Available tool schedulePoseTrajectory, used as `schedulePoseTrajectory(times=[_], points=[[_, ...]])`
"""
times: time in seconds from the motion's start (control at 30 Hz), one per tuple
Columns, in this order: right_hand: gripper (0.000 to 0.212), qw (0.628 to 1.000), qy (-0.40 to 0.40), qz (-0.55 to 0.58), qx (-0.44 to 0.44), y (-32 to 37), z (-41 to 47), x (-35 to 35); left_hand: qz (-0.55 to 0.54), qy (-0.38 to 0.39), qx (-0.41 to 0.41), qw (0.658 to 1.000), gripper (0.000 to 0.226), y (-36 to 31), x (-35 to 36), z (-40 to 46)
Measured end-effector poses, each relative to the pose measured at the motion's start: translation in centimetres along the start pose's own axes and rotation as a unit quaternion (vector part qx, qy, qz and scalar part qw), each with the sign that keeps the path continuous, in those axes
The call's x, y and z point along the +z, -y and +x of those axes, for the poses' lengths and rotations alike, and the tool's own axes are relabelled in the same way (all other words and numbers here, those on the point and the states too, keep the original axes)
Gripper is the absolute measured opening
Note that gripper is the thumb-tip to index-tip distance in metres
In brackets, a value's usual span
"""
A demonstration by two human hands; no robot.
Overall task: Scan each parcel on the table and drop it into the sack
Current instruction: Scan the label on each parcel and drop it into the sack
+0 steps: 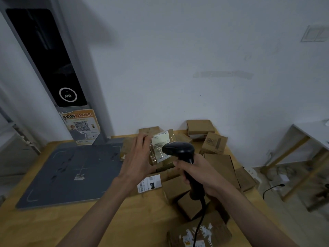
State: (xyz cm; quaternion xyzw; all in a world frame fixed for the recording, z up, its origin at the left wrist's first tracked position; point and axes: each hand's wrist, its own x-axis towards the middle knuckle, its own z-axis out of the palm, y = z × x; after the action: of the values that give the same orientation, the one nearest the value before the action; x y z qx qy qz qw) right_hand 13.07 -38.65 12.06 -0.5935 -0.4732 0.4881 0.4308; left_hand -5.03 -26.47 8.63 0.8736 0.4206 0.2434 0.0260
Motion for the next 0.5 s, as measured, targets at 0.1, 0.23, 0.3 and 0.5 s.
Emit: schedulePoseTrajectory(times=[0.1, 0.23, 0.3, 0.5], points=[[0.013, 1.000, -0.004, 0.004, 0.004, 0.0, -0.1, -0.3, 0.000, 0.006, 0.002, 1.000, 0.094, -0.2, 0.0, 0.3], [0.013, 1.000, -0.023, 0.001, 0.013, -0.1, -0.6, -0.7, -0.003, 0.019, 0.003, 1.000, 0.096, -0.6, 0.1, 0.6], [0.014, 0.999, -0.038, -0.008, 0.016, -0.4, -0.9, -1.0, -0.006, 0.021, 0.004, 1.000, 0.098, -0.9, 0.1, 0.7], [0.008, 0.990, -0.137, 0.018, 0.018, -1.2, -2.3, -1.7, -0.036, 0.013, 0.016, 0.999, 0.099, -1.6, 0.0, 0.2]])
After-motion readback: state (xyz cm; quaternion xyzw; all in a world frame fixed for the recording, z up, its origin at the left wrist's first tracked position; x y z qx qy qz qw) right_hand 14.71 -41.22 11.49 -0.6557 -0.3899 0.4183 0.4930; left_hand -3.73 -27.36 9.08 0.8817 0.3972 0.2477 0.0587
